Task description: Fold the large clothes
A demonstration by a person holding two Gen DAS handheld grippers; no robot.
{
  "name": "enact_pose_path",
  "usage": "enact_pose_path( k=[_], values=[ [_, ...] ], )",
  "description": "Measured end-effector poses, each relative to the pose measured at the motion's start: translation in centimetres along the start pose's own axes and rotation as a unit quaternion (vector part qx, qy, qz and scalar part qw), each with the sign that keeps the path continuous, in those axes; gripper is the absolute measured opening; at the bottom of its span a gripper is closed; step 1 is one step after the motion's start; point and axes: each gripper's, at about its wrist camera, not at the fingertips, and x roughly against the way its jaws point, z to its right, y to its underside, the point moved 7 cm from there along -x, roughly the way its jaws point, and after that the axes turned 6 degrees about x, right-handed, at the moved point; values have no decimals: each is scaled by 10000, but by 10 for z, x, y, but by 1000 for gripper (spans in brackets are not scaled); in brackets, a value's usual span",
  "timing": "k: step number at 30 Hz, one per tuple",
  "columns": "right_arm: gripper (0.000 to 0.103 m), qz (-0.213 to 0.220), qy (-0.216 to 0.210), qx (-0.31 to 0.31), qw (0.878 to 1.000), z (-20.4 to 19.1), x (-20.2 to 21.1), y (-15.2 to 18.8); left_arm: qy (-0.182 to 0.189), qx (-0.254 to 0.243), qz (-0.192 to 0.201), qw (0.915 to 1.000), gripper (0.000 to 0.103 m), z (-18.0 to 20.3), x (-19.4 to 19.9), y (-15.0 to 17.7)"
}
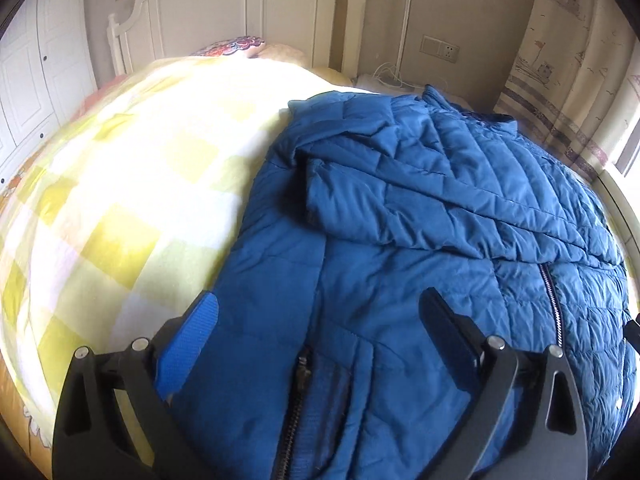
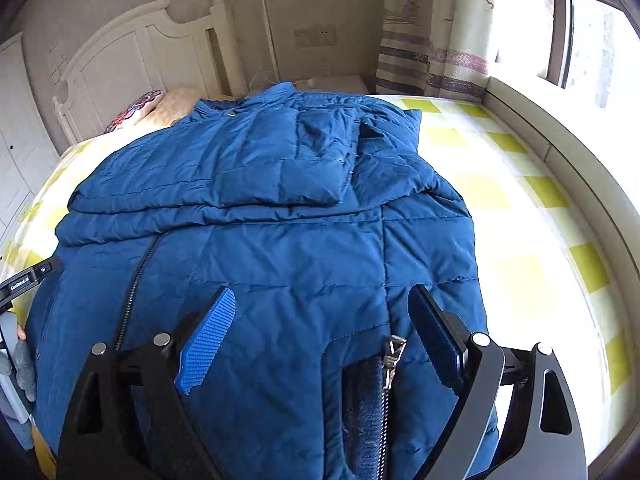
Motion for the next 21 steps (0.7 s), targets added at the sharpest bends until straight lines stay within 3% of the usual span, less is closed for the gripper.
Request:
enact_pose_path(
  k=[3, 6, 7, 11, 14, 17, 18, 21],
  values=[
    [89, -39, -290, 950, 9950, -60, 20, 26, 193, -710, 176, 9971, 100, 41, 22, 29],
    [89, -458, -255, 1576, 9861, -98, 9, 63, -137, -1442, 19, 9895, 101, 63, 8, 64],
    [90, -324, -134, 1572, 9870, -99, 7, 67, -179, -1439, 88, 9894, 101, 63, 9, 66],
    [91, -297, -332, 1213, 9916, -85, 10, 72, 17, -1098, -168, 9938, 101, 46, 8, 65],
    [91, -127, -256, 982, 9948, -71, 31, 75, -144, -936, 13, 9955, 101, 18, 21, 65],
    [91, -39, 320, 816, 9961, -36, 42, 88, -266, -779, 9, 9966, 101, -20, 24, 75],
    [91, -39, 407, 755, 9963, -23, 43, 95, -211, -728, 58, 9971, 101, -32, 26, 78],
    [91, 108, 114, 527, 9985, -2, 44, 110, 138, -738, 307, 9967, 101, -49, 33, 87]
  ],
)
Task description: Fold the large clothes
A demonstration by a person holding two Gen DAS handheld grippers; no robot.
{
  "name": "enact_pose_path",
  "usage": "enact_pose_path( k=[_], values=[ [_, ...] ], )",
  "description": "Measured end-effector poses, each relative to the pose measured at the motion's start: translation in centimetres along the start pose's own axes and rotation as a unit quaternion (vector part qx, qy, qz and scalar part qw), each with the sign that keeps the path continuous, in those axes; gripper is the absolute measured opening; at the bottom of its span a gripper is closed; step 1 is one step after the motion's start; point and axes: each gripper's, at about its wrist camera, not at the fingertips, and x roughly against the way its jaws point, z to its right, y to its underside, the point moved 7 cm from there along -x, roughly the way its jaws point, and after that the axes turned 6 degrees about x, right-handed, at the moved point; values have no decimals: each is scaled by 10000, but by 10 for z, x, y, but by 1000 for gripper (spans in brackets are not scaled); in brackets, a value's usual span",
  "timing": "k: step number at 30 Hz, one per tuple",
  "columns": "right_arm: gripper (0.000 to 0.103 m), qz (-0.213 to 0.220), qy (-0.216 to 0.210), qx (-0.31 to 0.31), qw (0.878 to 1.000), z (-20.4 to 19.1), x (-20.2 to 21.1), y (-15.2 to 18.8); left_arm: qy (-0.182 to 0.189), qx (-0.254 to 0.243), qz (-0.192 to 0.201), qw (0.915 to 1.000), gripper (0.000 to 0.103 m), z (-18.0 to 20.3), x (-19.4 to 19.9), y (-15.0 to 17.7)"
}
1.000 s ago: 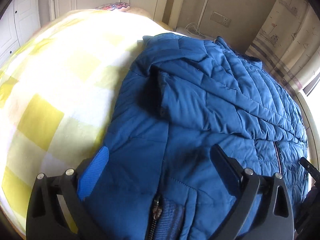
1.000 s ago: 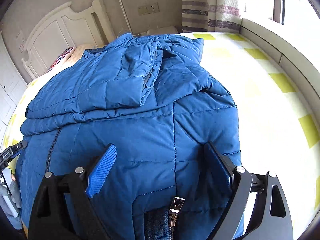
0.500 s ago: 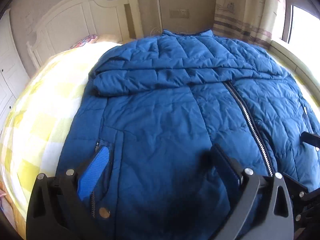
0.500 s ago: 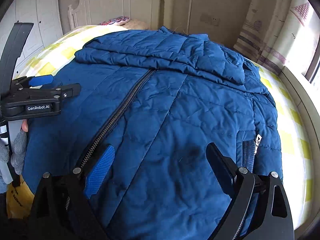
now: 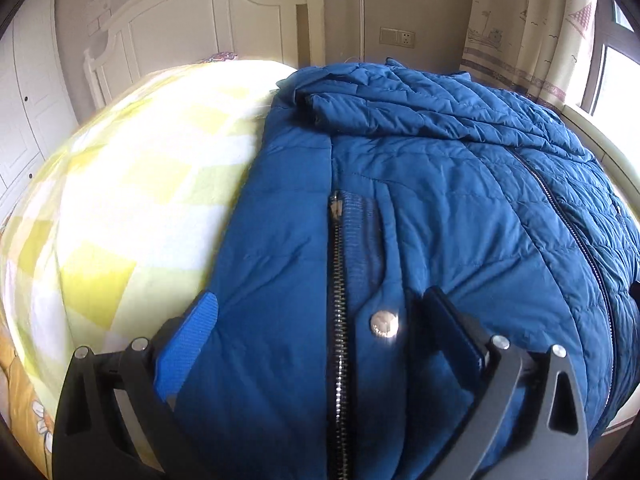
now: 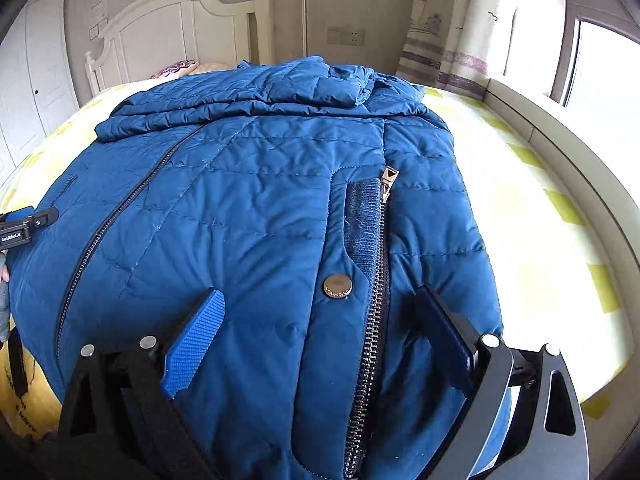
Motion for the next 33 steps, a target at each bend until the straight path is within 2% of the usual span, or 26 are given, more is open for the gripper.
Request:
enact_pose_path(
  k=[2, 4, 5, 6, 8, 10, 12, 13, 14, 16, 19, 22, 25, 29, 30, 31, 33],
  values=[
    [91, 63, 31, 38, 10000, 1, 2, 3, 4, -1, 73, 10000, 101, -2, 2, 2],
    [91, -52, 234, -9, 9997, -2, 5, 1, -146, 162, -33, 9998, 101, -2, 10, 3],
    [90, -51, 357, 9, 9993, -6, 11, -1, -115, 258, -24, 9996, 99, 1, 19, 4],
    [89, 77, 368, 71, 9993, -13, 18, -3, 107, 283, 74, 9995, 99, 10, 29, 5],
    [89, 398, 109, 313, 9987, -38, 33, -6, 438, 44, 341, 9984, 99, 36, 51, 10],
    [89, 441, -66, 591, 9973, -60, 36, -1, 435, -462, 483, 9968, 100, 66, 61, 25],
    [89, 291, -102, 775, 9965, -74, 24, 9, 268, -917, 334, 9949, 100, 85, 52, 45],
    [90, 409, -112, 676, 9968, -73, 23, 11, 193, -908, 402, 9949, 101, 85, 47, 50],
    [90, 400, -218, 547, 9975, -71, 22, 12, 278, -803, 489, 9952, 101, 83, 48, 51],
    [89, 316, -286, 633, 9971, -68, 22, 12, 360, -829, 396, 9951, 101, 79, 46, 50],
    [89, 198, -33, 767, 9969, -53, 28, 15, 380, -770, 236, 9960, 101, 64, 48, 49],
    [89, 199, 70, 327, 9992, -17, 42, 29, 289, -540, 175, 9980, 101, 31, 58, 56],
    [90, 204, 128, -138, 9996, 26, 58, 58, 44, -383, 141, 9992, 101, -12, 68, 70],
    [90, 120, -130, -770, 9969, 68, 68, 111, 24, 242, -146, 9996, 101, -68, 75, 93],
    [90, 76, -184, -948, 9953, 76, 65, 125, 80, 404, -192, 9990, 100, -79, 74, 99],
    [90, 82, -341, -1173, 9925, 83, 62, 137, 342, 579, -224, 9975, 100, -86, 74, 104],
    [90, 398, -961, -1665, 9806, 90, 60, 151, 1071, 1040, -311, 9883, 100, -92, 75, 110]
  ],
)
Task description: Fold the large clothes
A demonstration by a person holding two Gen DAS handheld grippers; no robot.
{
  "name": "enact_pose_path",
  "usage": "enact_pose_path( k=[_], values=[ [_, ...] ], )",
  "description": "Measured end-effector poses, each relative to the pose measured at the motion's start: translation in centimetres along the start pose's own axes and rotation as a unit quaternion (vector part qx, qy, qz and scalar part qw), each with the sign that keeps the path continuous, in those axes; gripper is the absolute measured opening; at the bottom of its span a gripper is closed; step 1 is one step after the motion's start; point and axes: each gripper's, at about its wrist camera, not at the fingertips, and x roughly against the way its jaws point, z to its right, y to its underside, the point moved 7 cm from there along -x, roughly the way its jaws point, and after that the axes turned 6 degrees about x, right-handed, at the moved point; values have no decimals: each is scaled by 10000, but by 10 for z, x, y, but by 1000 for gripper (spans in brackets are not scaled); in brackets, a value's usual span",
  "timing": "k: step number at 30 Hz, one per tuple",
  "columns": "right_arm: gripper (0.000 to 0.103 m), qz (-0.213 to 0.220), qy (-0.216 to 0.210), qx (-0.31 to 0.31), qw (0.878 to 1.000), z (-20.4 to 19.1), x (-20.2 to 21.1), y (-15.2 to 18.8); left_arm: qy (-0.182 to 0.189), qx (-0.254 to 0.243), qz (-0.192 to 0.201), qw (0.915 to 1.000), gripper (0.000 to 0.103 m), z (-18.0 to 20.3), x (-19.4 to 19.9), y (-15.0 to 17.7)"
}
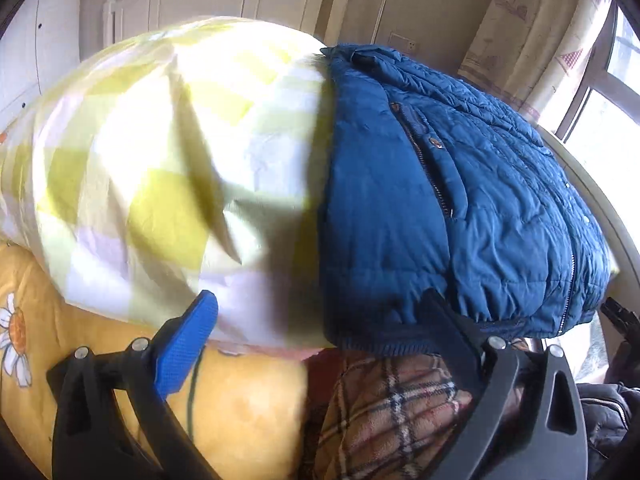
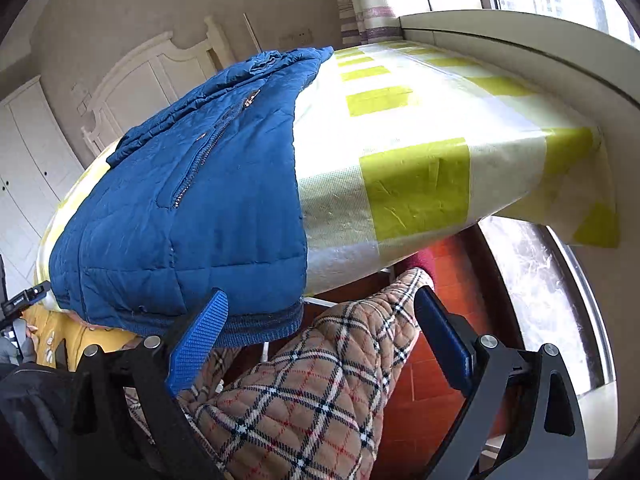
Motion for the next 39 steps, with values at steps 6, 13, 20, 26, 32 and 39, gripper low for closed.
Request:
enact_pose_path(
  k=[6, 13, 20, 26, 32, 39],
  values=[
    [90, 661, -1206, -220, 9903, -6, -8, -12, 1084, 139, 85, 9940, 100, 18, -5, 0],
    [68, 522, -2138, -343, 9749, -18, -36, -10, 1409, 448, -147, 9889, 100, 13, -33, 11],
    [53, 715, -3020, -506, 9493, -29, -10, -7, 2118, 640, -112, 9751, 99, 11, -27, 8],
    [53, 696, -3239, -541, 9420, -30, -5, -12, 2297, 849, 63, 9695, 99, 6, -33, -10],
    [53, 630, -3167, -790, 9431, -18, -21, -9, 3272, 1155, -318, 9373, 82, 6, -41, -17],
    [53, 644, -3477, -914, 9309, -23, -16, -7, 3691, 486, -591, 9262, 64, 40, -14, 4]
  ],
)
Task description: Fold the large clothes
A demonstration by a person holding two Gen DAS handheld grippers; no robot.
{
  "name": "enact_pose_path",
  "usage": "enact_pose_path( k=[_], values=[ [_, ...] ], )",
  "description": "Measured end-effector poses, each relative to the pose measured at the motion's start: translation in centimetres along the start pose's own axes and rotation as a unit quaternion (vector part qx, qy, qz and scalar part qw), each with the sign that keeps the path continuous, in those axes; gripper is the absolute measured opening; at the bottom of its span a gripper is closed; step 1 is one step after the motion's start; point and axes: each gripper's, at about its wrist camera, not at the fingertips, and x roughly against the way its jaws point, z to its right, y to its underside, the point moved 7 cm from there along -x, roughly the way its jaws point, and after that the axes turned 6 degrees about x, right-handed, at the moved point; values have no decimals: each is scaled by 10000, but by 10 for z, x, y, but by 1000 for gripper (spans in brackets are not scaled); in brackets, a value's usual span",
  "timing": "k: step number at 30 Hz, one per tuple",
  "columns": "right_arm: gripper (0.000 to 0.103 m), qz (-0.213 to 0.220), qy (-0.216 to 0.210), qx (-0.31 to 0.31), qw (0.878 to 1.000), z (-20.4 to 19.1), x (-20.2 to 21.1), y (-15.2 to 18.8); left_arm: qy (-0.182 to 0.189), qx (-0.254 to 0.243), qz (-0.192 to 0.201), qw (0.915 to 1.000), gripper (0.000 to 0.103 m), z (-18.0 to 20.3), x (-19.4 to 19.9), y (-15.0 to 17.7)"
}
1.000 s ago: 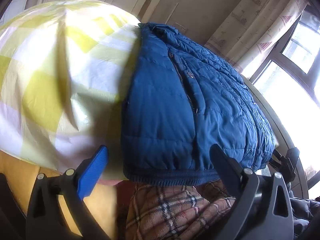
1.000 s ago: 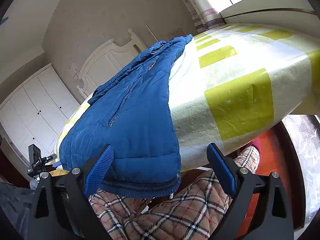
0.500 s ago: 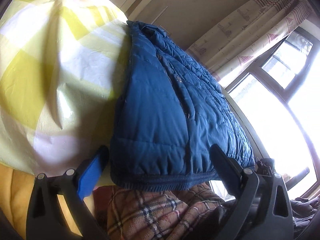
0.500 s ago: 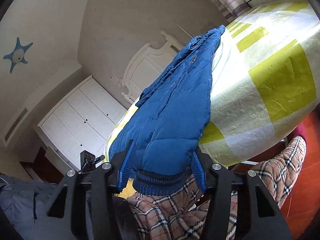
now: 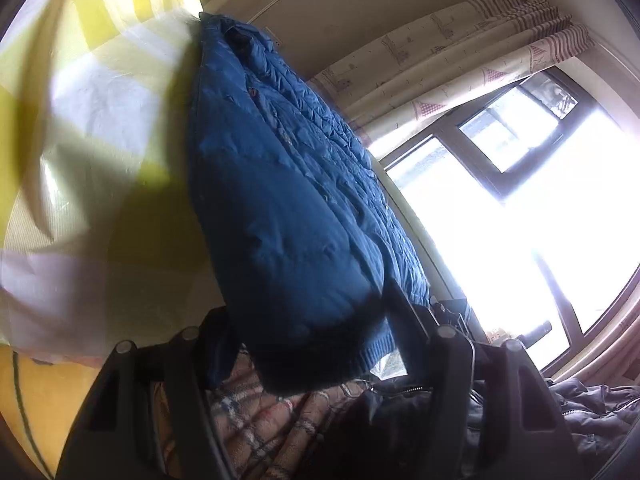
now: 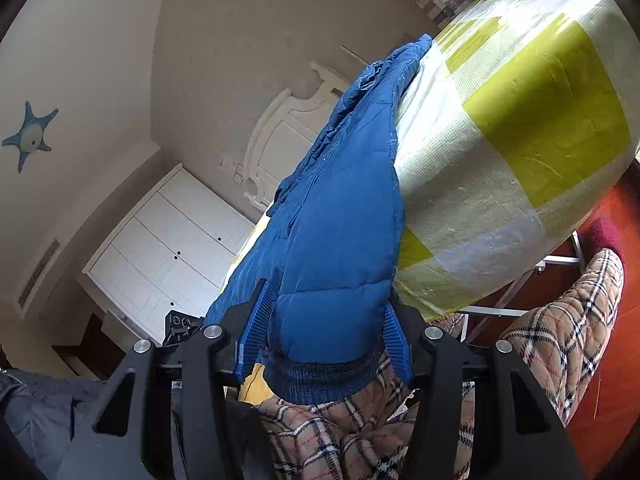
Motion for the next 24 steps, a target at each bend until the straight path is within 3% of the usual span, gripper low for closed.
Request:
enact_pose_path(
  k=[4, 8, 12, 13, 14, 15, 16, 17, 19, 24],
  values=[
    [54, -75, -580, -37, 9983, -14, 4, -1, -147, 60, 69, 9999, 65, -8, 3, -7],
    [55, -168, -63, -43, 9998, 2, -6, -3, -203, 450, 156, 9987, 77, -31, -13, -16],
    [55, -192, 215, -67, 9996, 11, -19, -3, -129, 611, 127, 9980, 78, -38, -30, -18],
    [55, -196, 252, -43, 9995, 12, -20, -1, -124, 581, 99, 9982, 74, -36, -31, -18],
    [52, -178, 294, 19, 9994, 10, -18, 0, -141, 525, 74, 9985, 60, -34, -31, -16],
    [48, -160, 379, 167, 9990, 6, -16, 0, -130, 462, 88, 9988, 54, -29, -29, -15],
    [36, -143, 430, 357, 9983, -1, -14, 1, -124, 338, 134, 9993, 40, -22, -24, -13],
    [29, -101, 483, 568, 9972, -11, -11, 3, -218, 176, 216, 9994, 33, -15, -18, -12],
    [24, 11, 650, 955, 9933, -26, -3, 2, -388, -60, 402, 9984, 29, -2, -3, -10],
    [22, 135, 762, 1573, 9845, -73, 15, 7, -112, -201, 618, 9978, 26, 38, 34, -3]
  ],
)
